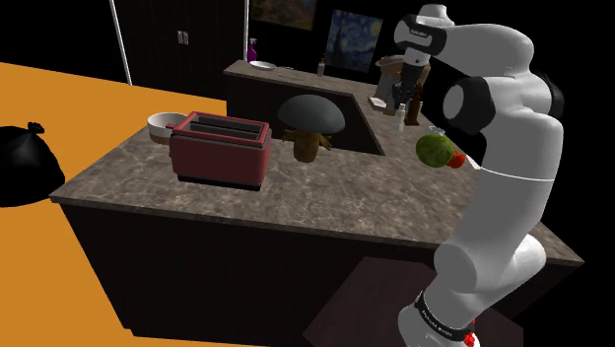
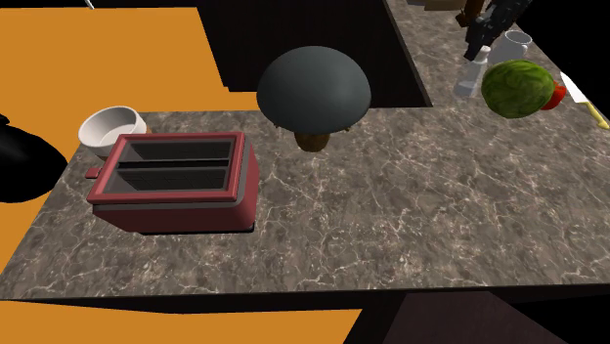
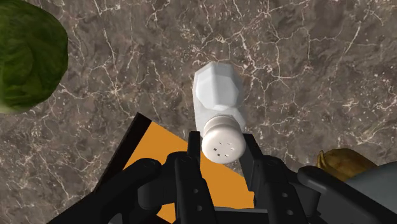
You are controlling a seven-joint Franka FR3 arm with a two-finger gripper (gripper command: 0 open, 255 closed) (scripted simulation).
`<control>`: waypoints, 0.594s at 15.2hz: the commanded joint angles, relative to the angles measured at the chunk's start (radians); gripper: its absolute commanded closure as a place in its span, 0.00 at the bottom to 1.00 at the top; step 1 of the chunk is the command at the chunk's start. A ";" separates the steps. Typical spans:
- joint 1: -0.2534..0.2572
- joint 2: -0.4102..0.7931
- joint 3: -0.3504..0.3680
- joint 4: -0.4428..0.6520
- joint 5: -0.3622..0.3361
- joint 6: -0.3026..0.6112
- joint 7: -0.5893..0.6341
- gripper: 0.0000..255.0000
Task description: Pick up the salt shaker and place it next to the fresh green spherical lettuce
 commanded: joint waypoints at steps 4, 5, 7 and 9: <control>-0.101 0.080 -0.026 0.111 0.043 -0.030 -0.112 1.00; -0.124 0.102 -0.030 0.145 0.054 -0.041 -0.134 1.00; -0.175 0.155 -0.035 0.225 0.077 -0.068 -0.175 1.00; -0.233 0.221 -0.037 0.331 0.104 -0.107 -0.214 1.00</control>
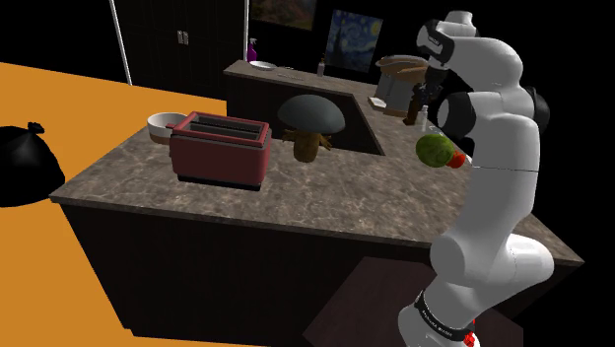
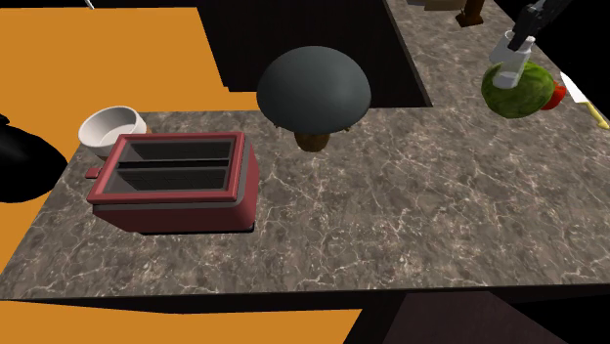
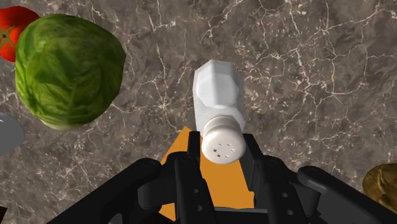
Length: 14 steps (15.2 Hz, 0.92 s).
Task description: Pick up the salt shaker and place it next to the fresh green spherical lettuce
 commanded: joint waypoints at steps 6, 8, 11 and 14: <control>-0.073 0.069 -0.003 0.051 0.029 0.019 -0.063 1.00; -0.059 0.047 -0.005 -0.015 0.022 0.062 -0.063 1.00; -0.044 0.022 -0.008 -0.098 0.015 0.119 -0.063 1.00; -0.032 0.005 -0.009 -0.167 0.010 0.171 -0.063 1.00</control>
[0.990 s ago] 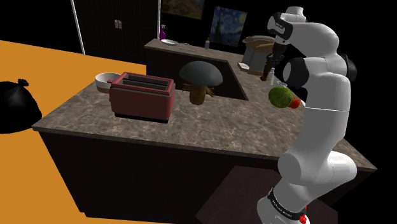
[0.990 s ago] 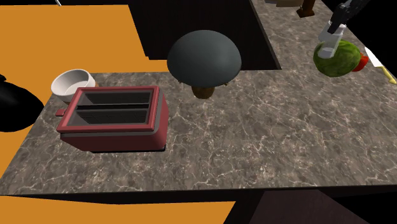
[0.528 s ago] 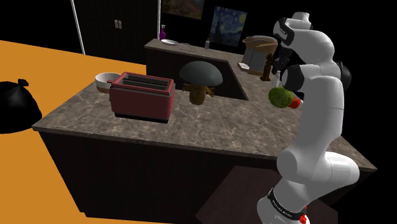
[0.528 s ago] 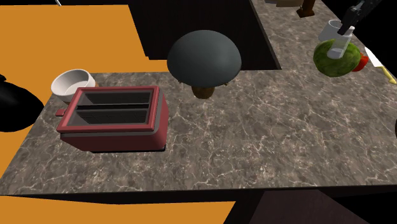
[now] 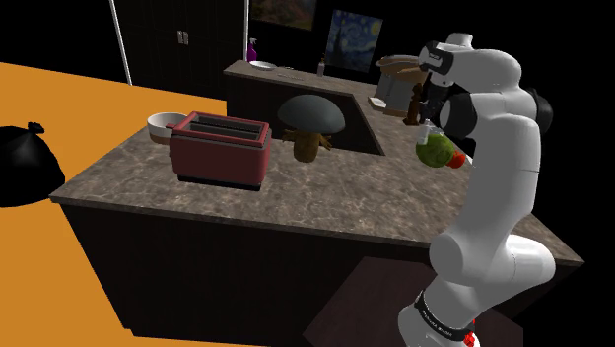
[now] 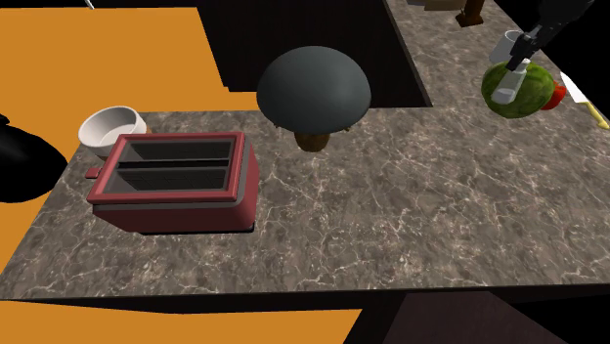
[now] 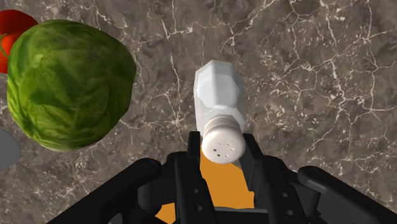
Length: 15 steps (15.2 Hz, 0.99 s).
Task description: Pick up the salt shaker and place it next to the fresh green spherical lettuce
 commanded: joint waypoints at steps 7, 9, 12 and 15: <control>0.022 -0.023 0.000 -0.146 -0.007 0.123 0.002 1.00; 0.026 -0.026 0.000 -0.177 -0.007 0.151 0.002 1.00; 0.030 -0.027 0.001 -0.220 -0.007 0.192 0.001 1.00; 0.034 -0.026 0.003 -0.259 -0.006 0.232 0.001 1.00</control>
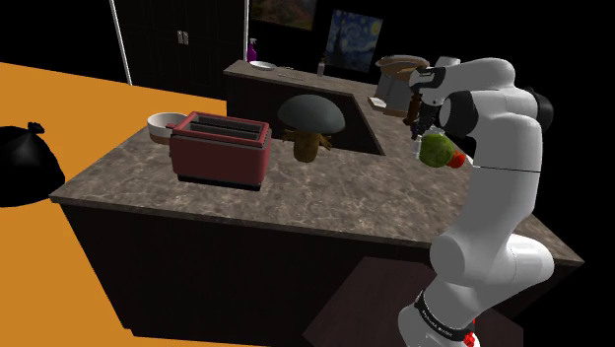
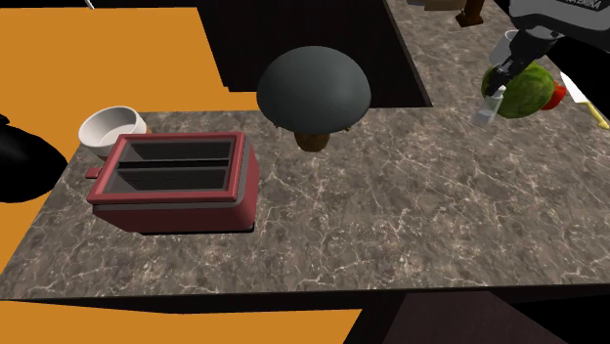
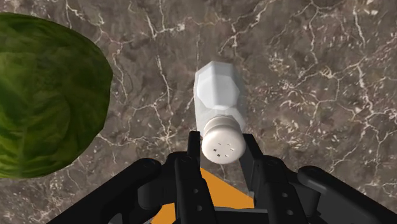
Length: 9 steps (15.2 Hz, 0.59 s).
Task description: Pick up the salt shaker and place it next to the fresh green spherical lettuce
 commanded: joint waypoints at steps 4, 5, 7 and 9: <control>0.003 0.004 0.002 -0.061 0.003 0.065 -0.003 1.00; 0.004 0.006 0.003 -0.071 0.004 0.077 -0.004 1.00; 0.005 0.011 0.004 -0.091 0.006 0.101 -0.004 1.00; 0.006 0.017 0.006 -0.110 0.009 0.125 -0.005 1.00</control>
